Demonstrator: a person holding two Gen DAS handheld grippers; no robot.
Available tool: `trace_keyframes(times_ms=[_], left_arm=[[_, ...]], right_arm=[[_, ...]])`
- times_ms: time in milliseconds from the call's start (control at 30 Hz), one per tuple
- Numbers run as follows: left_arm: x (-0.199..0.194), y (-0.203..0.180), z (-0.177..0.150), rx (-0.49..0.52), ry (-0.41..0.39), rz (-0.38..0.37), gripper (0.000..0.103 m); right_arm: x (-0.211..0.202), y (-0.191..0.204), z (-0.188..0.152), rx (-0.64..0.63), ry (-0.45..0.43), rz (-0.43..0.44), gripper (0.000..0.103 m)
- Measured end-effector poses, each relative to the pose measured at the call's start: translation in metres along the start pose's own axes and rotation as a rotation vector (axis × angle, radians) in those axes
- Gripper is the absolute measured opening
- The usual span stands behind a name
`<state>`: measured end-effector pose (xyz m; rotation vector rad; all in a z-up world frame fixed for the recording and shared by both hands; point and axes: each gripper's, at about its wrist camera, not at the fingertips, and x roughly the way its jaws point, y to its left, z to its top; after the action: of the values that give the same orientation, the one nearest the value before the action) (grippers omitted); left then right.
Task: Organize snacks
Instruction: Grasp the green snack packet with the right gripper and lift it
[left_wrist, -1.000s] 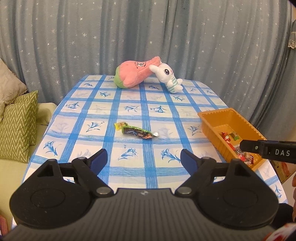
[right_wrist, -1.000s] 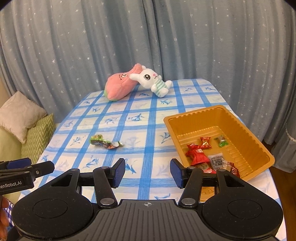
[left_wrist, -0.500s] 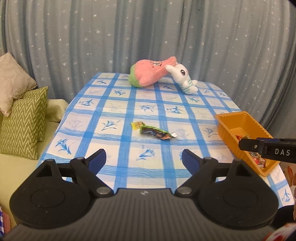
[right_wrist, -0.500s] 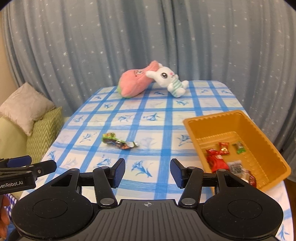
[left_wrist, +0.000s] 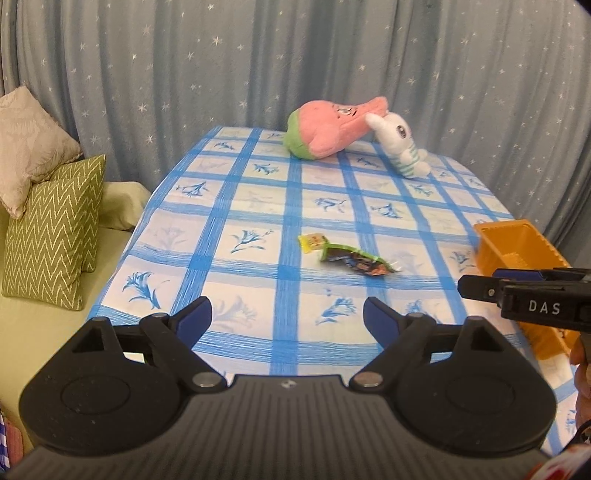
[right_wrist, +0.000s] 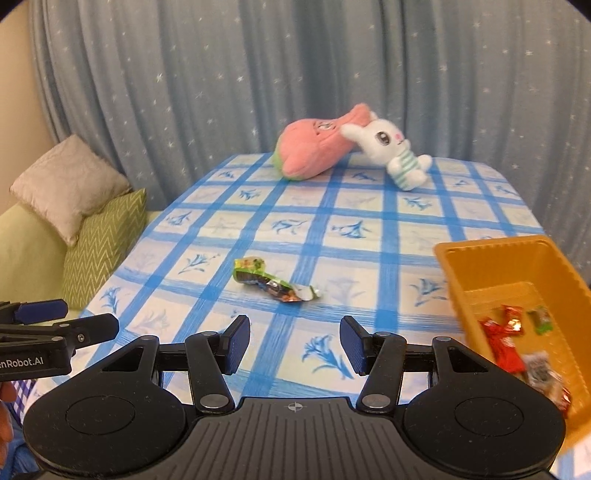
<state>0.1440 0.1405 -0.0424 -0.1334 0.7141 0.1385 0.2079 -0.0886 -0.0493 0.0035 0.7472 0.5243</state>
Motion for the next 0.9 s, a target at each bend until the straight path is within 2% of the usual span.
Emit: trace_keyframes(times_ms=[567,900], left_arm=[[0.082,0.028,0.004,-0.015,0.050,0.011,0.088],[0.112,0.032,0.003,-0.023,0.055,0.006,0.088]], right_arm=[[0.102,-0.005,0.008,-0.150,0.050,0.079,0.054],[0.149,-0.005,0.012,-0.274,0.078,0.103,0.054]])
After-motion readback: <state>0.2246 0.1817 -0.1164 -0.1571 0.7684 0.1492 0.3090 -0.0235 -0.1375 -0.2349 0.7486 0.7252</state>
